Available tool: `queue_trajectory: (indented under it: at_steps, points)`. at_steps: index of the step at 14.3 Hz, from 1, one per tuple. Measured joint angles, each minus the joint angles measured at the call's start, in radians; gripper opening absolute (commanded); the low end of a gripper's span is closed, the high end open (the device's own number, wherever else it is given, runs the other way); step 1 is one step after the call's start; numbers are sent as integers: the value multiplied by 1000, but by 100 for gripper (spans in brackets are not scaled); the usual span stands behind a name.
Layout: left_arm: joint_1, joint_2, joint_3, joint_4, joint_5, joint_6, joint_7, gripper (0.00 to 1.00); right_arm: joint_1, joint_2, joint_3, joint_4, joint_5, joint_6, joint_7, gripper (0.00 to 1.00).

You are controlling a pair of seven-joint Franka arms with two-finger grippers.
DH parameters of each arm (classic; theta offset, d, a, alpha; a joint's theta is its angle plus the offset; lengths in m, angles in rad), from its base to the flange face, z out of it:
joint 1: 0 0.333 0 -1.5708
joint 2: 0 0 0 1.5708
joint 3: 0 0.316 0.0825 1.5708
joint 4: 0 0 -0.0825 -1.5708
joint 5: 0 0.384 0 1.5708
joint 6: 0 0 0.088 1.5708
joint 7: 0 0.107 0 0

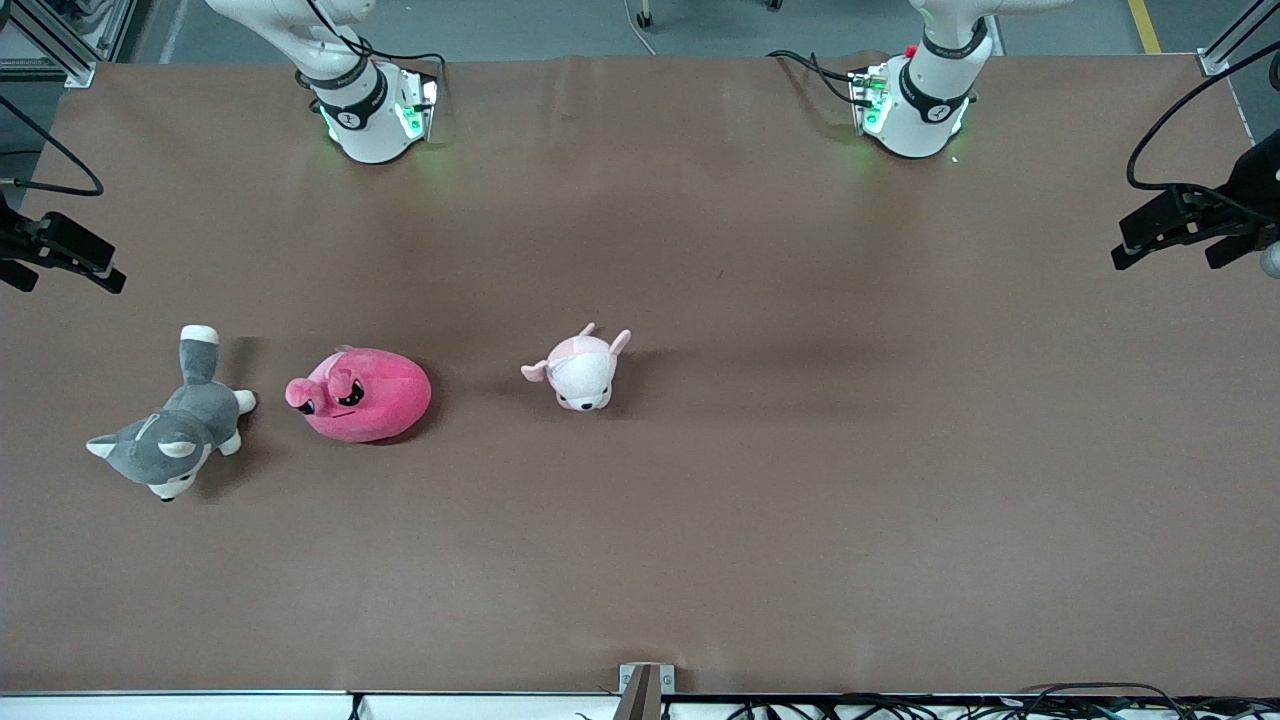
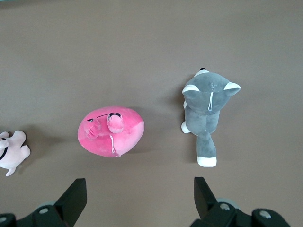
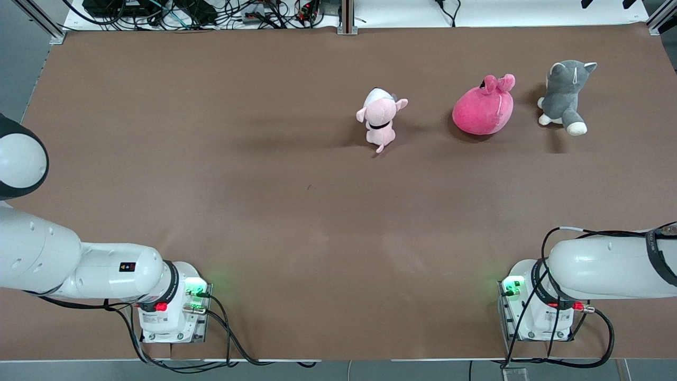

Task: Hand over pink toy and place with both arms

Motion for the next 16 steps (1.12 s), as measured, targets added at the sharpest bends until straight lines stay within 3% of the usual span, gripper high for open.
queue_trajectory:
  at_steps: [16]
  points:
    - [-1,0,-2,-1,0,75,0,100,0,0,0,0,-16,0,0,100]
